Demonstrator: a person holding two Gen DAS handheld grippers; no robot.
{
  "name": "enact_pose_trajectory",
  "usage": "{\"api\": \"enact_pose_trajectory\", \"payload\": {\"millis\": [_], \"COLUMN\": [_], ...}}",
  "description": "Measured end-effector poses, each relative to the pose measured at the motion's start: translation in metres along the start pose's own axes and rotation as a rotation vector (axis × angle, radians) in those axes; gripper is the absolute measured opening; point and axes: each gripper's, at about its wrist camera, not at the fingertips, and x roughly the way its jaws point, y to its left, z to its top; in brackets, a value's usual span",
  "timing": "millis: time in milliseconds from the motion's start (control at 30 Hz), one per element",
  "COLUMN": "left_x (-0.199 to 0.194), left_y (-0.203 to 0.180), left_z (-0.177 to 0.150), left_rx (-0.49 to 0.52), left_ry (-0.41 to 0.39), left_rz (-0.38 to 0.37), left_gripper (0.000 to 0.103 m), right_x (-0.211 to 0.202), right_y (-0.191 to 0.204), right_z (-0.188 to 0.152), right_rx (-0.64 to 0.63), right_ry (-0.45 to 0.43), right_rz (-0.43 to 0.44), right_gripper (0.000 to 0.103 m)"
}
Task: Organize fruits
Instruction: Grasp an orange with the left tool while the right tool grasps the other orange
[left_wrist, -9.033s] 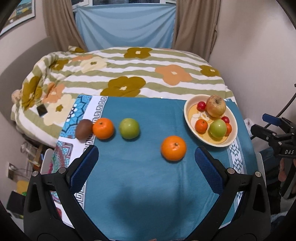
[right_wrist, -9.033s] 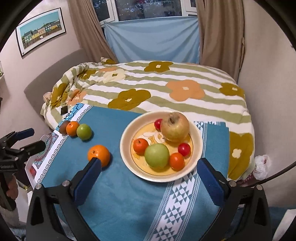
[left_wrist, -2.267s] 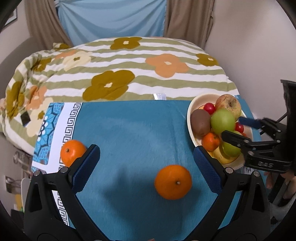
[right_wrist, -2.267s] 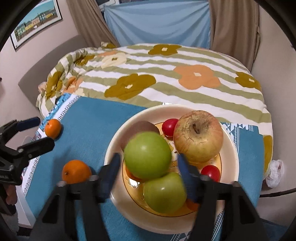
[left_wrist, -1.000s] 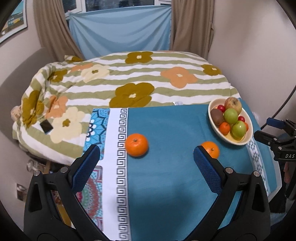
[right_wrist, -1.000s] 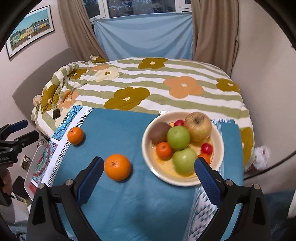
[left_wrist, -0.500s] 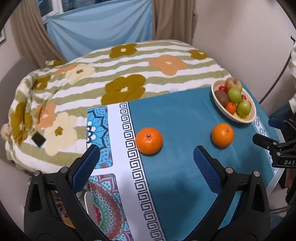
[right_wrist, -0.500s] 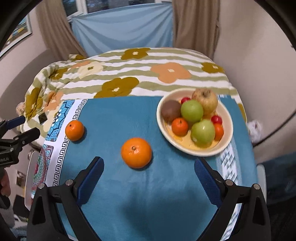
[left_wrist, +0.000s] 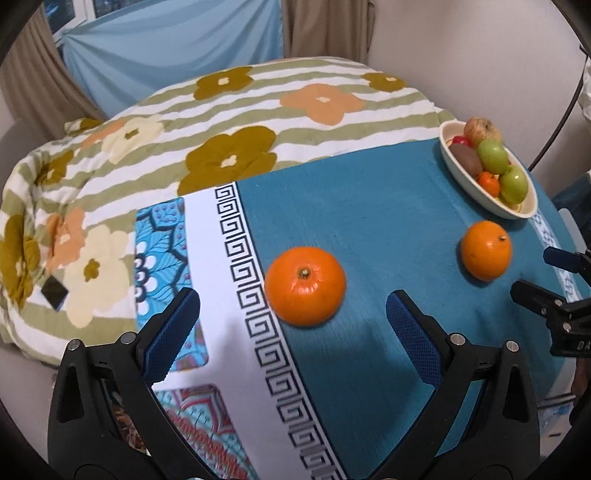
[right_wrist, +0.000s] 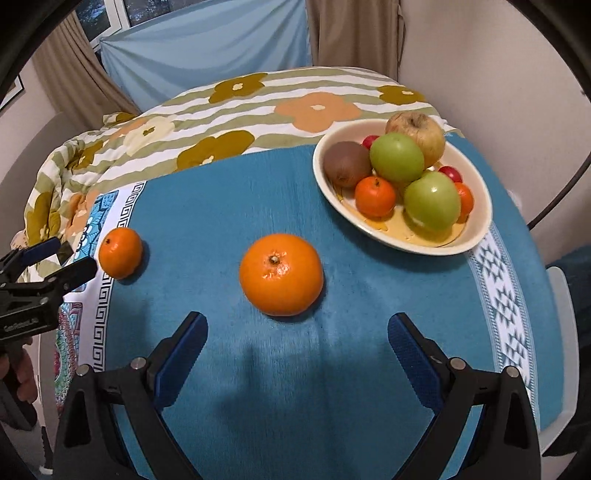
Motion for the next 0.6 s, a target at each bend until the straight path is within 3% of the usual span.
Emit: {"api": "enact_pose_trajectory", "payload": {"millis": [67, 167, 367, 533, 600], "left_x": [0.010, 0.024, 0.038, 0.043, 0.042], "left_y": [-0.001, -0.003, -0.005, -0.006, -0.007], "left_z": [0.002, 0.003, 0.004, 0.003, 0.003], "left_rx": [0.002, 0.009, 0.020, 0.020, 0.019], "left_ry": [0.005, 0.022, 0.044, 0.054, 0.051], "left_rz": [0.001, -0.002, -0.004, -0.015, -0.010], "left_gripper": [0.102, 0.086, 0.072, 0.066, 0.066], "right_x": [0.005, 0.012, 0.025, 0.033, 0.036], "right_y": [0.001, 0.001, 0.001, 0.002, 0.003], "right_z": [0.002, 0.004, 0.009, 0.012, 0.013], "right_rx": [-0.006, -0.007, -0.012, -0.017, -0.022], "right_ry": [-0.003, -0.012, -0.011, -0.015, -0.014], "right_rz": [-0.006, -0.006, 0.007, 0.024, 0.028], "right_gripper": [0.098, 0.098, 0.097, 0.097, 0.090]}}
